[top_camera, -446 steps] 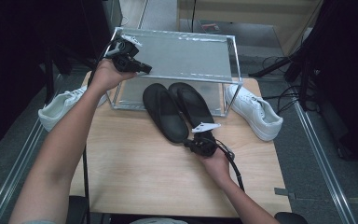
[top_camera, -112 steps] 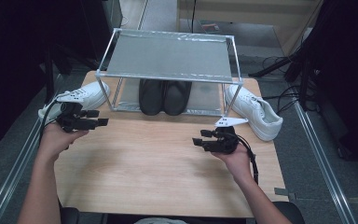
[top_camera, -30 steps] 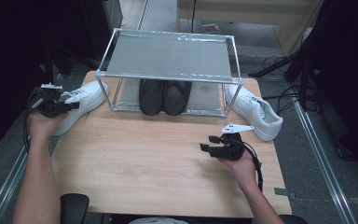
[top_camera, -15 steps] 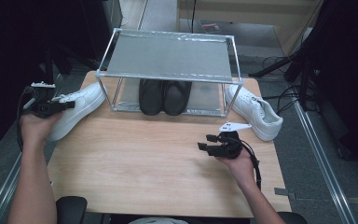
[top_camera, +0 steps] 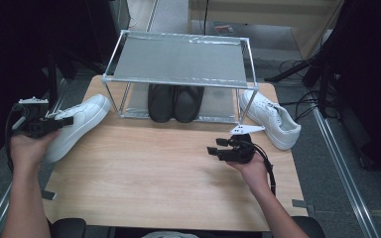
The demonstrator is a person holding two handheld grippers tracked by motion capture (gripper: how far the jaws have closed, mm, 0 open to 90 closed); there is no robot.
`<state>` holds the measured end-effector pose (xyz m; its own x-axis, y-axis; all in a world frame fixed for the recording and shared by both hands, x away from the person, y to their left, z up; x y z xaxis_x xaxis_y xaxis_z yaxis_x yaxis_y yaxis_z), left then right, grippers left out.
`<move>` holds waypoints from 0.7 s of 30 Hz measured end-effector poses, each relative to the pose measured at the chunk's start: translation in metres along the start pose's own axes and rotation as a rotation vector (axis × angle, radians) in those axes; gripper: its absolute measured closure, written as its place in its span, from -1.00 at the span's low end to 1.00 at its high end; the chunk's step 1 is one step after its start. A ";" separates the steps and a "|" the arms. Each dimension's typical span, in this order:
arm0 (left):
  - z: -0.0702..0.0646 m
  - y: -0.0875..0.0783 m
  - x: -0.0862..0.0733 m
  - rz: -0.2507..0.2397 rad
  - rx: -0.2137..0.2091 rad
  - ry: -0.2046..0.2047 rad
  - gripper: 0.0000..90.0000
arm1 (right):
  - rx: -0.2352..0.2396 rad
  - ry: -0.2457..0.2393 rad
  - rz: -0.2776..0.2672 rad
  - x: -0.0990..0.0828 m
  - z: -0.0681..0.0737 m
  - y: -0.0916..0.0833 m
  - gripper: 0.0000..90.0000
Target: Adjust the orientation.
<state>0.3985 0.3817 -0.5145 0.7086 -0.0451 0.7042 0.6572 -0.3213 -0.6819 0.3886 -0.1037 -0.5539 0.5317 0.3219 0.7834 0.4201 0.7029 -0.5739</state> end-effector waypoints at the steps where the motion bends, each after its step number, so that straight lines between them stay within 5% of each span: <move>1: -0.001 -0.002 -0.002 0.004 0.002 0.001 0.81 | 0.002 -0.003 0.000 0.001 0.000 0.001 -0.01; 21: -0.029 -0.023 -0.037 0.031 -0.022 0.035 0.80 | 0.045 -0.026 0.010 0.013 0.007 0.018 -0.02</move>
<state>0.3499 0.3629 -0.5188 0.7190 -0.0881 0.6894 0.6288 -0.3401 -0.6993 0.3979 -0.0822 -0.5520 0.5166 0.3451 0.7836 0.3808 0.7271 -0.5713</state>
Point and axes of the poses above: each handheld gripper's, and its own axes: y roughly forward along the jaws, x roughly out of its top, z roughly to its left, the point moved 10 cm from there along y, roughly forward along the jaws, and after that the axes turned 2 degrees about -x, right-handed, at the moved point
